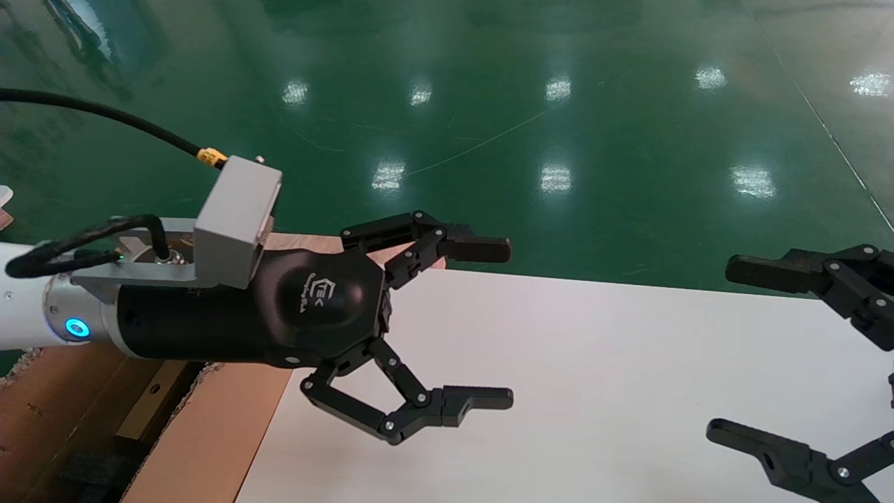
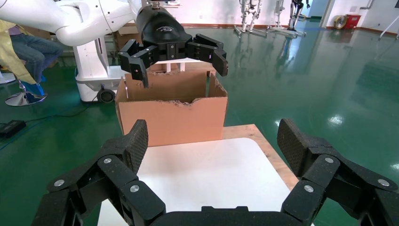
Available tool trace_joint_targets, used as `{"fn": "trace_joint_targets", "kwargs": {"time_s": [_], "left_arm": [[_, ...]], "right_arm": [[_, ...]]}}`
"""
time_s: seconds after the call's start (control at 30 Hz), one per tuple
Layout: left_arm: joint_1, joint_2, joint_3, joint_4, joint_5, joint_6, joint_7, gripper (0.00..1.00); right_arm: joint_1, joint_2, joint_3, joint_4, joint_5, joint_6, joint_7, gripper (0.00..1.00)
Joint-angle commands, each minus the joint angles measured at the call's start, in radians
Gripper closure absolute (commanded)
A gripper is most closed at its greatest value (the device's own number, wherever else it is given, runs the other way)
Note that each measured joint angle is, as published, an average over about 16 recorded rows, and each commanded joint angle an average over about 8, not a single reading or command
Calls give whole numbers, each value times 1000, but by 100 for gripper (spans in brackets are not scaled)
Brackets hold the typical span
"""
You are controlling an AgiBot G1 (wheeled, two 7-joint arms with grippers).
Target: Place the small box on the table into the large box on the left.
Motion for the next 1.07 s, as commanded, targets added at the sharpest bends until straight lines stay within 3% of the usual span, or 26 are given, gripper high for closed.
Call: {"fn": "trace_joint_targets", "kwargs": {"time_s": [0.03, 1.07], "left_arm": [[-4, 0, 5, 1, 2, -1, -1, 0], [-18, -1, 23, 3, 9, -6, -5, 0]], "right_arm": [[0, 0, 0, 0, 0, 0, 0, 0], [0, 0, 0, 0, 0, 0, 0, 0]]}}
